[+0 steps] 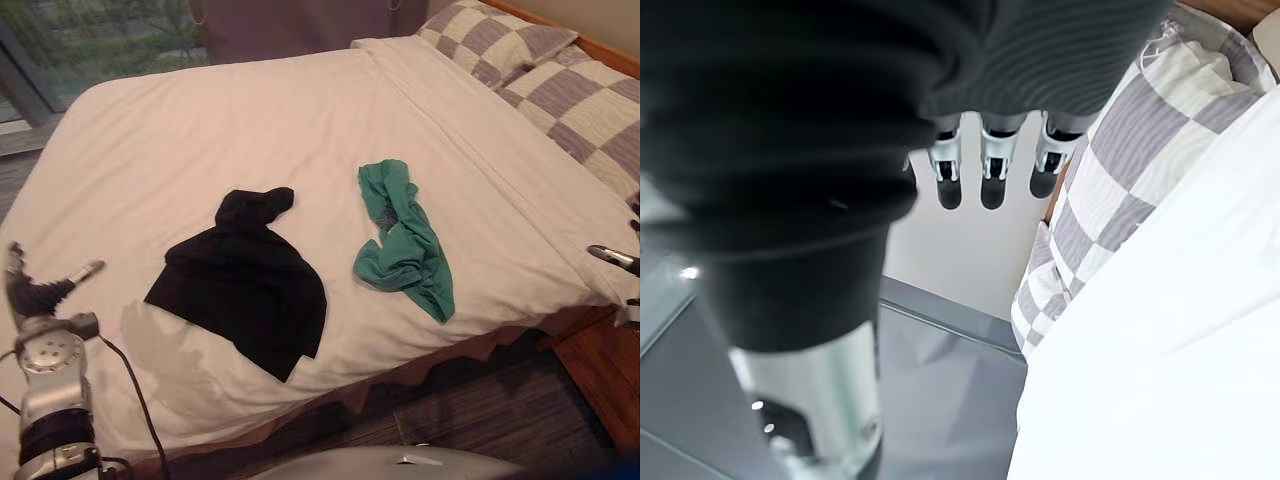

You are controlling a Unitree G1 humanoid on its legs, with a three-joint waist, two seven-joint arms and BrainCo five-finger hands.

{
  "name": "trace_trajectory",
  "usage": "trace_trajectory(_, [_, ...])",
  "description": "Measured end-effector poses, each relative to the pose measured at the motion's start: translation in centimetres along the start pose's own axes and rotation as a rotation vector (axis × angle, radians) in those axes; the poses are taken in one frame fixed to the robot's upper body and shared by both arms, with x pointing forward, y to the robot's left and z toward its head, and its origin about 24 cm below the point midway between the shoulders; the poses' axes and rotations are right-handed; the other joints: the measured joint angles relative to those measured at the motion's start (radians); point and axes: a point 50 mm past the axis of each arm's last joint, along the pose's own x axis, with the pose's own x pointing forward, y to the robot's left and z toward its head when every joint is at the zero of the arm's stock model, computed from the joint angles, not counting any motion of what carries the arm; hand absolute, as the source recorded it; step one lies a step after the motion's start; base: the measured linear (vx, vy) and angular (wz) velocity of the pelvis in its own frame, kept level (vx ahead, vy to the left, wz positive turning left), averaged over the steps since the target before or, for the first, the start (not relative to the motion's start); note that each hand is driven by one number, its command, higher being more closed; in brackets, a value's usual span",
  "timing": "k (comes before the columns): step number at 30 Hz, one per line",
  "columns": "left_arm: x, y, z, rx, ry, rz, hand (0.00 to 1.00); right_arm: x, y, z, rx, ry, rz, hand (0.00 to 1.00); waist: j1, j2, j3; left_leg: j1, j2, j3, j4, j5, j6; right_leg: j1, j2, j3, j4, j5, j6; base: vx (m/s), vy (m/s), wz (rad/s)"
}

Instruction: Tidy the bed and pick cloth on bed and put in laundry

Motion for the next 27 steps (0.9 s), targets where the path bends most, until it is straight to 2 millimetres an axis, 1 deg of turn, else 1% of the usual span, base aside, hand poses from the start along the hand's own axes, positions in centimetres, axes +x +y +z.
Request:
trace_trajectory(1, [0.0,-0.8,0.0,0.013,0.014,-0.050,0.00,0.0,1.3,0.0,0.024,-0.002,0.034,0.00,-0.007,-0.001,0.003,0.000,0.004,0.000,0.002,-0.004,-0.001,-0.002,0.004,0.001,0.000,0.001,-0.002,-0.06,-0.024,-0.15])
trace_trajectory(4, [0.1,-2.4,0.7,0.038,0.018,-0.139,0.00,0.1,3.2,0.6,0.058,-0.018,0.080,0.00,-0.011,0.003,0.012,-0.002,0.010,0.014,0.003,-0.019,-0.007,-0.019,0.014,0.030,0.001,0.012,-0.005,-0.06,-0.006,-0.22])
trace_trajectory(6, [0.1,-2.7,1.0,0.052,0.012,-0.164,0.00,-0.1,3.5,0.9,0.071,-0.028,0.082,0.00,-0.011,0.006,0.022,-0.003,0.010,0.023,0.007,-0.029,-0.008,-0.024,0.014,0.039,0.001,0.016,-0.003,-0.05,0.017,-0.19])
trace_trajectory(9, [0.0,-3.3,1.5,0.060,0.011,-0.202,0.00,-0.9,3.9,0.9,0.072,-0.018,0.092,0.00,-0.011,0.008,0.032,-0.018,0.008,0.024,0.017,-0.036,-0.008,-0.040,0.012,0.047,0.007,0.017,-0.002,-0.02,0.007,-0.06])
trace_trajectory(14, [-0.6,-5.1,1.1,0.067,0.039,-0.263,0.00,-0.9,4.1,1.7,0.059,-0.044,0.106,0.00,-0.012,0.034,0.068,-0.043,0.007,0.026,0.029,-0.036,-0.008,-0.076,0.011,0.063,0.031,0.015,-0.005,-0.01,-0.002,-0.02])
trace_trajectory(15, [-0.8,-5.6,1.2,0.072,0.040,-0.284,0.00,-0.9,4.1,1.8,0.059,-0.045,0.107,0.00,-0.013,0.039,0.073,-0.049,0.006,0.028,0.035,-0.036,-0.008,-0.090,0.011,0.082,0.044,0.011,-0.010,-0.01,-0.001,-0.06])
trace_trajectory(17, [-0.8,-6.1,1.5,0.080,0.040,-0.309,0.00,-0.8,4.2,2.3,0.056,-0.067,0.116,0.00,-0.016,0.048,0.087,-0.070,0.004,0.029,0.046,-0.035,-0.008,-0.124,0.007,0.108,0.082,-0.005,-0.008,-0.01,0.001,-0.05])
trace_trajectory(20, [-1.0,-7.0,1.5,0.099,0.045,-0.332,0.00,-0.7,4.4,2.6,0.057,-0.083,0.131,0.00,-0.026,0.048,0.109,-0.074,-0.001,0.036,0.061,-0.033,-0.005,-0.164,0.002,0.133,0.146,-0.034,-0.010,-0.03,-0.014,-0.09])
trace_trajectory(22, [-1.6,-8.2,1.2,0.118,0.052,-0.364,0.00,-0.6,4.8,3.5,0.056,-0.123,0.156,0.00,-0.032,0.046,0.123,-0.095,-0.010,0.057,0.069,-0.033,-0.005,-0.225,-0.003,0.164,0.214,-0.064,-0.007,-0.09,-0.021,-0.20])
trace_trajectory(23, [-1.7,-8.5,1.3,0.121,0.054,-0.364,0.00,-0.5,5.0,3.9,0.058,-0.137,0.164,0.00,-0.033,0.047,0.128,-0.105,-0.011,0.059,0.070,-0.033,-0.005,-0.244,-0.004,0.169,0.230,-0.068,-0.006,-0.08,-0.039,-0.16])
trace_trajectory(25, [-1.5,-9.4,2.5,0.090,0.032,-0.321,0.00,-0.2,5.8,5.1,0.063,-0.194,0.190,0.00,-0.041,0.040,0.174,-0.134,-0.013,0.078,0.087,-0.033,-0.005,-0.300,-0.004,0.192,0.277,-0.075,-0.009,-0.09,-0.039,-0.16])
trace_trajectory(26, [-1.4,-9.5,2.9,0.080,0.024,-0.308,0.00,-0.1,5.9,5.3,0.064,-0.205,0.196,0.00,-0.041,0.039,0.180,-0.144,-0.013,0.081,0.093,-0.033,-0.005,-0.315,-0.004,0.197,0.285,-0.076,-0.009,-0.14,-0.060,-0.15])
trace_trajectory(27, [-0.6,-9.9,5.0,0.064,-0.019,-0.245,0.00,-0.1,6.5,6.7,0.066,-0.265,0.219,0.00,-0.054,0.040,0.203,-0.191,-0.006,0.096,0.114,-0.033,-0.005,-0.367,-0.003,0.206,0.310,-0.076,-0.009,-0.10,-0.059,-0.09])
